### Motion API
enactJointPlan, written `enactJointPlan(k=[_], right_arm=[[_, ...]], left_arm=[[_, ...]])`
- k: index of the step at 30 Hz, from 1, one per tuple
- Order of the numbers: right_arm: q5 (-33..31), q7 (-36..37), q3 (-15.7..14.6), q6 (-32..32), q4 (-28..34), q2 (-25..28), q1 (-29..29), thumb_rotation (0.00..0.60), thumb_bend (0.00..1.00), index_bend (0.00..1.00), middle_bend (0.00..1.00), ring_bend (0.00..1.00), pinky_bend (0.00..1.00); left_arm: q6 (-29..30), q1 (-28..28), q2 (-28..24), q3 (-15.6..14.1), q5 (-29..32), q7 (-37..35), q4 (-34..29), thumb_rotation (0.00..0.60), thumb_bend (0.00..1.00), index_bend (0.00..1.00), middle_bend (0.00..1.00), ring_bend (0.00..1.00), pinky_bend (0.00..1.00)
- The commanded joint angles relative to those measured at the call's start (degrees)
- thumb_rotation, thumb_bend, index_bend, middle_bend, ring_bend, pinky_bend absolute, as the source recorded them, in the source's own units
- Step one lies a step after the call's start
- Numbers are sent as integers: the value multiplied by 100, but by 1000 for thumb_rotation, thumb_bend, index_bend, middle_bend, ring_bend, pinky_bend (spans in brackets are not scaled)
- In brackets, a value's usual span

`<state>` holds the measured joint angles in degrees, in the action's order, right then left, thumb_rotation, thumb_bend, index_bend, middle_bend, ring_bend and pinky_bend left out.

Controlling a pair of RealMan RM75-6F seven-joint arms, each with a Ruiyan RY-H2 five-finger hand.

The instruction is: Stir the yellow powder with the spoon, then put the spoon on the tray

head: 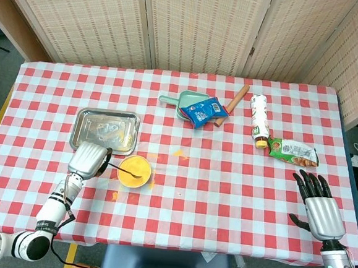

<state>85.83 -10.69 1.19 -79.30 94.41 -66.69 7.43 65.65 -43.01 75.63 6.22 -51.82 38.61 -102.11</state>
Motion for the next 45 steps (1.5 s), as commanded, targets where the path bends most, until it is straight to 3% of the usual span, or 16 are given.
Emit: enactJointPlan(k=[1,15,29,45], right_arm=[[54,17,-22,-43,19,14,-18,600,91,0,0,0,0],[159,198,-19,-203,43,111,-85,600,92,0,0,0,0],[-18,277,85,-179,16,147,-85,600,92,0,0,0,0],[-19,265,94,-188,33,145,-91,600,91,0,0,0,0]], left_arm=[[103,77,-150,-34,-38,30,-249,600,837,1000,1000,1000,1000],[23,-70,173,-98,352,518,94,600,836,1000,1000,1000,1000],[-293,-301,435,291,665,248,996,600,836,1000,1000,1000,1000],[-340,-261,-39,447,604,-183,394,600,837,1000,1000,1000,1000]])
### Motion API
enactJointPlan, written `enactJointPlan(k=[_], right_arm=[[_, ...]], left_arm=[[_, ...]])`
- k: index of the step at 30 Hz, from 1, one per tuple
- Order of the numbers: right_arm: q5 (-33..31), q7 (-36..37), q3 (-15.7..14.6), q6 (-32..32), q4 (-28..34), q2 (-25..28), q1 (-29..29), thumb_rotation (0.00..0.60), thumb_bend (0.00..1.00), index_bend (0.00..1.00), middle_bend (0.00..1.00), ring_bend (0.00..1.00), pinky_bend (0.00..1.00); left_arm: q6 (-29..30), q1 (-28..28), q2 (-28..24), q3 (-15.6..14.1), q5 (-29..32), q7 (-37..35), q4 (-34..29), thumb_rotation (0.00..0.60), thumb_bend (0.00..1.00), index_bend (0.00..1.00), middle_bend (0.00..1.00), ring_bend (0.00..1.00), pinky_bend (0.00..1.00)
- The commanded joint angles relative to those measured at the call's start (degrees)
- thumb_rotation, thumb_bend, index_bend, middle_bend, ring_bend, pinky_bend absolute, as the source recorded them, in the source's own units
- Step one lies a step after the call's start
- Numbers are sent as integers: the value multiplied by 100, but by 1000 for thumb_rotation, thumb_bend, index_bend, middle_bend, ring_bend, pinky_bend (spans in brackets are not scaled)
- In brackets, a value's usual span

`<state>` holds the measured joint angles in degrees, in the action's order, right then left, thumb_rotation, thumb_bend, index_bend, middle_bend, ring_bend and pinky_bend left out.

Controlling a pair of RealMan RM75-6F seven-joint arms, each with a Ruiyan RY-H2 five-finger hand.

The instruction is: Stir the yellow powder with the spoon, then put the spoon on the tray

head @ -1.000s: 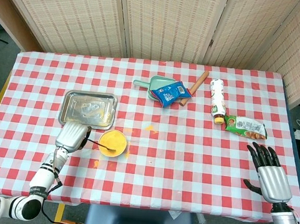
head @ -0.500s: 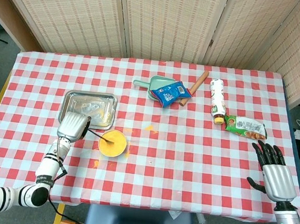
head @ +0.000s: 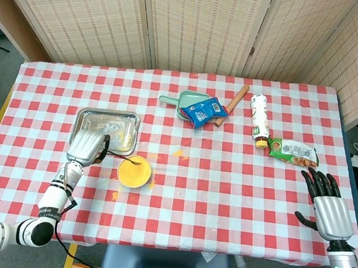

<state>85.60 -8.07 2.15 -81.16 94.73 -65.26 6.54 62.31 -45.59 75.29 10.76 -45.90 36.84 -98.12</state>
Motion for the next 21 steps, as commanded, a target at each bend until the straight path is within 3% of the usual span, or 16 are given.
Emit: enactJointPlan(k=[1,13,21], right_arm=[[6,2,-2,-2,1,3,-2,600,91,0,0,0,0],[-51,-15,43,-6,-11,-6,2,600,91,0,0,0,0],[-82,-52,56,9,-19,-22,9,600,91,0,0,0,0]], left_arm=[[-18,-13,4,-10,26,-11,12,600,837,1000,1000,1000,1000],[-281,-127,410,-58,-45,-267,816,600,831,1000,1000,1000,1000],[-451,-125,484,-160,-90,-362,1009,600,831,1000,1000,1000,1000]])
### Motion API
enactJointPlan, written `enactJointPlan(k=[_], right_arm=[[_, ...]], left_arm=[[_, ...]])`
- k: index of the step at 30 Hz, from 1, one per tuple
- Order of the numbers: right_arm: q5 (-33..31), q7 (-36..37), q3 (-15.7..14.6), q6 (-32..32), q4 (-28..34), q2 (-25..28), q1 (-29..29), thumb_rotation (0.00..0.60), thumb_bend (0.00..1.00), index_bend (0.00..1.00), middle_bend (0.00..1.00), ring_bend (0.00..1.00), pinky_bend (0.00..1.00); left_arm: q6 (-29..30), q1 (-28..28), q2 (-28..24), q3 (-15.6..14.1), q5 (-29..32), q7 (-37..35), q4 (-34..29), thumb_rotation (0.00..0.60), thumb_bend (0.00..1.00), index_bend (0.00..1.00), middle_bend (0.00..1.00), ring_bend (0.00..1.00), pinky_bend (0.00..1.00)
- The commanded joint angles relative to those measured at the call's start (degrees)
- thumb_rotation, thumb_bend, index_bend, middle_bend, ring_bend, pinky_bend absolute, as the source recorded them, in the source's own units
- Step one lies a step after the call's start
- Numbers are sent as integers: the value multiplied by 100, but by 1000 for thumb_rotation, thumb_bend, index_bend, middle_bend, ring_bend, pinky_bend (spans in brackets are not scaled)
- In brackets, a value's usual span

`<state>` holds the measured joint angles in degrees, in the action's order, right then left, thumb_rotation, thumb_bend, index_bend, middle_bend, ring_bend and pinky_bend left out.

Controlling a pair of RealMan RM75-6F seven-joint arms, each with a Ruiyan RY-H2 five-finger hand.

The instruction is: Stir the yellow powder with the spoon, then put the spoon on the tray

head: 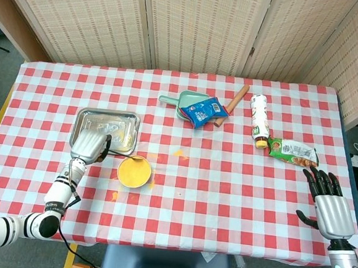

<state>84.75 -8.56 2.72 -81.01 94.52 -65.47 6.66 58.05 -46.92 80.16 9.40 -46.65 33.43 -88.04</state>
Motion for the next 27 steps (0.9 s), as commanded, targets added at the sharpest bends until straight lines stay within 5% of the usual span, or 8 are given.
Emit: enactJointPlan(k=[1,14,27], right_arm=[[5,-7,-1,-13,4,-2,-6,600,91,0,0,0,0],[106,-61,-47,-70,24,-26,-31,600,91,0,0,0,0],[122,-68,-58,-63,39,-23,-35,600,91,0,0,0,0]], left_arm=[[-47,22,-28,-57,-29,-27,-33,600,831,1000,1000,1000,1000],[-61,209,-410,-358,-269,-77,-698,600,829,1000,1000,1000,1000],[312,306,-376,-135,-832,-495,-698,600,830,1000,1000,1000,1000]])
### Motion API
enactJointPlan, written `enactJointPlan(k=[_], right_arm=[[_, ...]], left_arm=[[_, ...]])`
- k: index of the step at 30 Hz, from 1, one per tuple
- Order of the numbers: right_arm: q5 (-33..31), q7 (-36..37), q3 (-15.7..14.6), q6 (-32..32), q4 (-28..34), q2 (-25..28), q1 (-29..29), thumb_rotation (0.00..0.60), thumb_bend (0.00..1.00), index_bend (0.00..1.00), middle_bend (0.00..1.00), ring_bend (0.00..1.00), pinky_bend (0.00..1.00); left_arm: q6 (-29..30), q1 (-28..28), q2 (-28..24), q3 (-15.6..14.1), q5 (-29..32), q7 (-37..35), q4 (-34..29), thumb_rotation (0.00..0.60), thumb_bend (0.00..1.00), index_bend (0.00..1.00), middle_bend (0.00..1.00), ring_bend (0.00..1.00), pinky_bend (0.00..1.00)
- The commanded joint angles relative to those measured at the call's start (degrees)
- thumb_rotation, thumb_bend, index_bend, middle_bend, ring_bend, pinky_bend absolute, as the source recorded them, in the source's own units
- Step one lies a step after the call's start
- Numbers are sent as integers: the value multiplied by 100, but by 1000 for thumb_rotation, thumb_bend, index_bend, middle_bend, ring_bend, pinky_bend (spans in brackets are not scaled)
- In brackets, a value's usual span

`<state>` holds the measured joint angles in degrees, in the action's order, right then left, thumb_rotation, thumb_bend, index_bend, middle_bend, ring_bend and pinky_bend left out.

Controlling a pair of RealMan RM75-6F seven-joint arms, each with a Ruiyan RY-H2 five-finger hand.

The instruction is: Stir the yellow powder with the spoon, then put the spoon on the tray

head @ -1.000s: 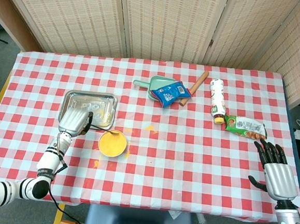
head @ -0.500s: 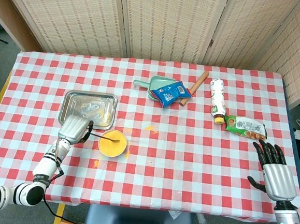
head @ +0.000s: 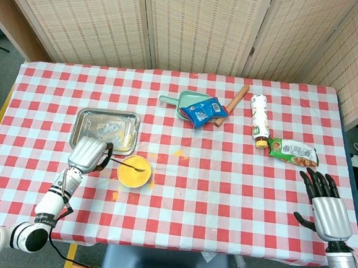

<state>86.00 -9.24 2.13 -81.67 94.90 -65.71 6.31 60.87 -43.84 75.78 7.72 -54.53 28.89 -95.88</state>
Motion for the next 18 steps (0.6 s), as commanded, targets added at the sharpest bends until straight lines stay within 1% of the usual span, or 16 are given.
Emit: enactJointPlan(k=[1,3,5,10,14,18], right_arm=[[-7,2,3,4,1,2,1,600,90,0,0,0,0],[-25,6,13,12,-1,5,5,600,91,0,0,0,0],[-59,23,43,-4,-7,13,2,600,90,0,0,0,0],[-104,2,65,15,-22,4,12,600,91,0,0,0,0],[-131,-39,72,46,-22,-14,27,600,91,0,0,0,0],[-153,-63,82,63,-26,-27,37,600,91,0,0,0,0]], left_arm=[[31,-4,89,42,-54,-56,131,600,830,1000,1000,1000,1000],[-11,-32,194,77,-47,-100,334,600,831,1000,1000,1000,1000],[-158,-95,369,97,39,-125,736,600,831,1000,1000,1000,1000],[-288,-126,606,61,-68,-222,1210,600,831,1000,1000,1000,1000],[-284,-134,717,23,-175,-168,1379,600,831,1000,1000,1000,1000],[-267,-109,705,-31,-242,-70,1345,600,831,1000,1000,1000,1000]])
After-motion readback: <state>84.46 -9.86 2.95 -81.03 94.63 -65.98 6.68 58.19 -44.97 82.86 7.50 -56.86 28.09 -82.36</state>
